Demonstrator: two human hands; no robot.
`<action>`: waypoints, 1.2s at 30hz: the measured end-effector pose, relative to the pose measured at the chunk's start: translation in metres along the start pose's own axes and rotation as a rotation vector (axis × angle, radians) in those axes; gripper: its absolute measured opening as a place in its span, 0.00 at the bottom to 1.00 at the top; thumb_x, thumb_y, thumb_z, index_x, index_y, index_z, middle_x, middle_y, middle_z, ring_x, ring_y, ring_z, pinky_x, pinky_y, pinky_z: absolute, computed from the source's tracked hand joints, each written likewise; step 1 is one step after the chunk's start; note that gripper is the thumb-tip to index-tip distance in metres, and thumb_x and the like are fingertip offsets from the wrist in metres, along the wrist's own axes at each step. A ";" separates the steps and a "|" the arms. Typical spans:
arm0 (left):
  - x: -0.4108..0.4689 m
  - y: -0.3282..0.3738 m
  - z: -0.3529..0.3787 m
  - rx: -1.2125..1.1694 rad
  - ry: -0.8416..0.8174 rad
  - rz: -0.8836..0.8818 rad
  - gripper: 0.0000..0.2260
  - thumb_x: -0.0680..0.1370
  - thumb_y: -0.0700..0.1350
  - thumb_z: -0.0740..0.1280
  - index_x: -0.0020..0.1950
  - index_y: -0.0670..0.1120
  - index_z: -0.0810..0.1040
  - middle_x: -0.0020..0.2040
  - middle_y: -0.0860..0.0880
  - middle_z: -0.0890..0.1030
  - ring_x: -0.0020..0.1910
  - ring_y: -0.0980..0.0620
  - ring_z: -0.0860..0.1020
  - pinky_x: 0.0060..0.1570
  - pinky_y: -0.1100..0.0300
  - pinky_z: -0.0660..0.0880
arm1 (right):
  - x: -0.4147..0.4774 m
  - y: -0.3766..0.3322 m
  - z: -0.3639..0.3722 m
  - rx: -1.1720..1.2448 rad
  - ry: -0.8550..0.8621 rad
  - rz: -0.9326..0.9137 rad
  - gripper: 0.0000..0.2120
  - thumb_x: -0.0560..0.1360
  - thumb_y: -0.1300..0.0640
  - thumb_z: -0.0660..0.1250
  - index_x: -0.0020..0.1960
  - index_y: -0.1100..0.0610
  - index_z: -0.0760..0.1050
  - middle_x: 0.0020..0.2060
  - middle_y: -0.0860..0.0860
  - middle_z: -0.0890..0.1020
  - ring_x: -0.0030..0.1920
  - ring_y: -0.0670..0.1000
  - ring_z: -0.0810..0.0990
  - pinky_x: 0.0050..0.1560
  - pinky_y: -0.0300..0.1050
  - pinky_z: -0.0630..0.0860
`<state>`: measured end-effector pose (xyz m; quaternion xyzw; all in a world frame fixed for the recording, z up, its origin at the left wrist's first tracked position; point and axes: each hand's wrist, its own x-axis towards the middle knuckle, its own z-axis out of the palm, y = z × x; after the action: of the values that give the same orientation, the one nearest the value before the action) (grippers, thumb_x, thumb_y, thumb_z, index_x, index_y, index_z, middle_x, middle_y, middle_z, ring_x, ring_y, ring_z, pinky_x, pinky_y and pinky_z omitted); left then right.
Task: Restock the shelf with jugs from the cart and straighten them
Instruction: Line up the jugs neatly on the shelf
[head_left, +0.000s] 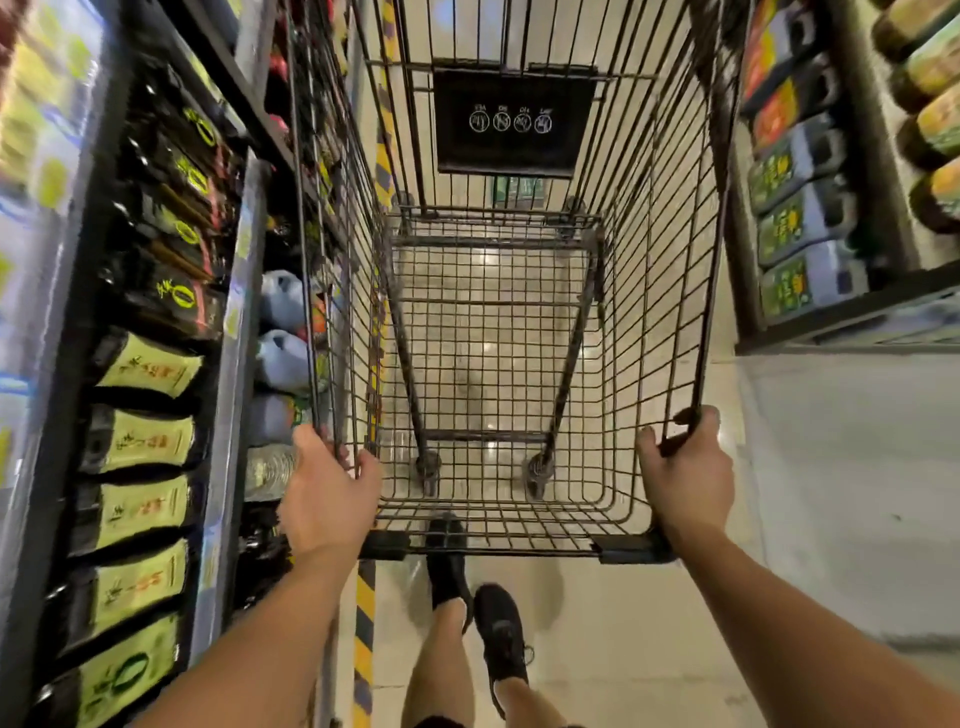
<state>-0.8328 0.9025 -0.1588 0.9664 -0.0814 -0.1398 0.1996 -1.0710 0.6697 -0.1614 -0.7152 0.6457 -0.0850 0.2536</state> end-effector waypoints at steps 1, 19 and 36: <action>0.009 0.007 0.001 0.010 0.007 0.014 0.19 0.74 0.48 0.69 0.49 0.51 0.56 0.35 0.51 0.75 0.33 0.44 0.74 0.34 0.53 0.70 | 0.009 -0.007 0.002 -0.004 0.003 0.007 0.16 0.75 0.49 0.67 0.55 0.50 0.63 0.35 0.47 0.79 0.33 0.53 0.77 0.36 0.44 0.71; 0.158 0.101 0.007 0.004 0.011 0.021 0.22 0.74 0.47 0.72 0.58 0.46 0.61 0.32 0.60 0.66 0.26 0.63 0.63 0.28 0.67 0.56 | 0.148 -0.114 0.035 -0.023 0.076 -0.050 0.15 0.74 0.48 0.67 0.51 0.49 0.61 0.32 0.47 0.77 0.30 0.51 0.72 0.35 0.42 0.66; 0.207 0.146 -0.001 -0.036 -0.057 0.017 0.23 0.73 0.52 0.72 0.48 0.54 0.55 0.31 0.55 0.73 0.27 0.54 0.73 0.27 0.63 0.64 | 0.203 -0.155 0.037 -0.043 -0.022 -0.030 0.17 0.75 0.47 0.65 0.57 0.53 0.63 0.30 0.44 0.74 0.33 0.56 0.77 0.37 0.49 0.75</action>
<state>-0.6514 0.7264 -0.1478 0.9575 -0.0928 -0.1672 0.2160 -0.8873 0.4887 -0.1616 -0.7312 0.6335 -0.0670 0.2439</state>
